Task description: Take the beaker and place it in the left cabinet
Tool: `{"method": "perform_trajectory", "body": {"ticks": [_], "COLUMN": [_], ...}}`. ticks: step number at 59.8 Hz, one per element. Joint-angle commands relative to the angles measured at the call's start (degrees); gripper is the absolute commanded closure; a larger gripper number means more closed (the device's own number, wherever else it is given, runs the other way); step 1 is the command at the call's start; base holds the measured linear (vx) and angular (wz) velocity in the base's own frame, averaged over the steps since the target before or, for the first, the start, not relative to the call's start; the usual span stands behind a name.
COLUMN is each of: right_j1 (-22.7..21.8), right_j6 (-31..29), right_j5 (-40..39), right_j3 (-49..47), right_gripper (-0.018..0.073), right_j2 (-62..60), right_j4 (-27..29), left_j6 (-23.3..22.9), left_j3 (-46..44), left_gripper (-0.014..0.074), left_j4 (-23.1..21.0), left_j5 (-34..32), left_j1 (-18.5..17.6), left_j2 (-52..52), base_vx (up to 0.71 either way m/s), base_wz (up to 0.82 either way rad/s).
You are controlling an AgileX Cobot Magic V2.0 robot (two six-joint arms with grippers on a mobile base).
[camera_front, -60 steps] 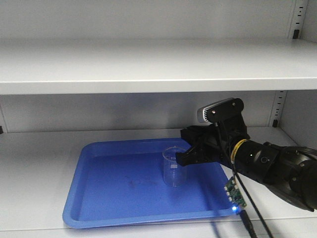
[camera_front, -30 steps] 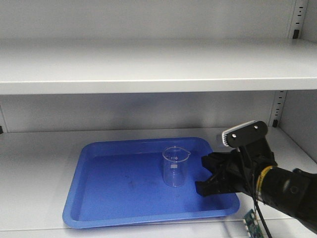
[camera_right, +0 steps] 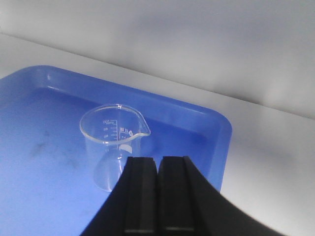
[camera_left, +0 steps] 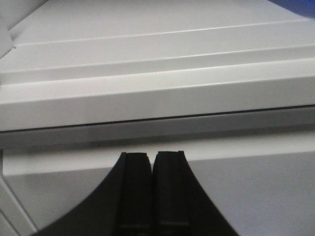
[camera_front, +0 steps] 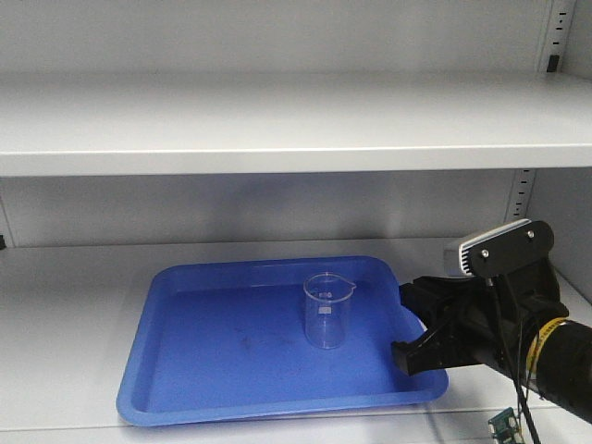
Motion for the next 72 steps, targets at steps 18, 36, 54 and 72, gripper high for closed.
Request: {"method": "perform_trajectory", "body": {"ticks": [18,36,54,72], "right_j1": [0.01,-0.47,-6.79,-12.77], "right_j6": [0.16,-4.2,-25.52,-25.43], "right_j5": [-2.82,3.74,16.84,3.53], "right_j3": [-1.61,-1.61,-1.31,14.25], "right_gripper": [0.0564,0.0564,0.0564,0.0564], "right_j2": [-1.74,-1.54,-8.18,-22.93], "right_j4": [0.0,9.1,34.41,38.26], "left_j6": [-0.23,-0.23,-0.23,-0.23], "left_j3": [-0.89,-0.89,-0.89,-0.89], "left_gripper": [0.0593,0.0593,0.0593,0.0593], "left_j4": [0.19,0.19,0.19,0.19], "left_j5": [-4.29,-4.29,-4.29,-4.29], "left_j1": [-0.31,-0.31,-0.31,-0.31], "left_j2": [-0.56,-0.56,-0.56,-0.56], "base_vx": [0.0,0.0,0.0,0.0], "base_wz": [0.0,0.0,0.0,0.0]}}
